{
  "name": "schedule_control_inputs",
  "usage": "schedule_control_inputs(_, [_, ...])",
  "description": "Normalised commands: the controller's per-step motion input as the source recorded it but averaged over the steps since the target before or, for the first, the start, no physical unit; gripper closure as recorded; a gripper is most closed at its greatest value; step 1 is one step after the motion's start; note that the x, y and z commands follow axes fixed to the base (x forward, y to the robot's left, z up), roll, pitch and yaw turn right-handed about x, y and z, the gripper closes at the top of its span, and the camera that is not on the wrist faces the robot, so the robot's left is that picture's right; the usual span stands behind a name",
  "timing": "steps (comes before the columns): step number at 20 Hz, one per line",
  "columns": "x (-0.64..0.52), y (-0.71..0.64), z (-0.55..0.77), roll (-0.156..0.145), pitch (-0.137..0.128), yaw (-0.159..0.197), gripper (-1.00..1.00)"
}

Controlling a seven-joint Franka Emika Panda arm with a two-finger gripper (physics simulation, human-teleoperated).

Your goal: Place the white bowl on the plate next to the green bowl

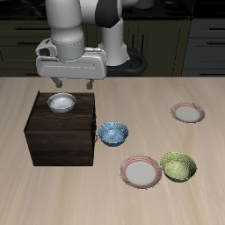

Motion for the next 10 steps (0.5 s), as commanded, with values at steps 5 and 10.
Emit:
schedule_control_inputs(5, [-0.07,0.01,-0.19,0.005,0.010,0.011,-1.00])
schedule_control_inputs(10, [-0.05,-0.04,-0.20,-0.017,0.000,0.023,-1.00])
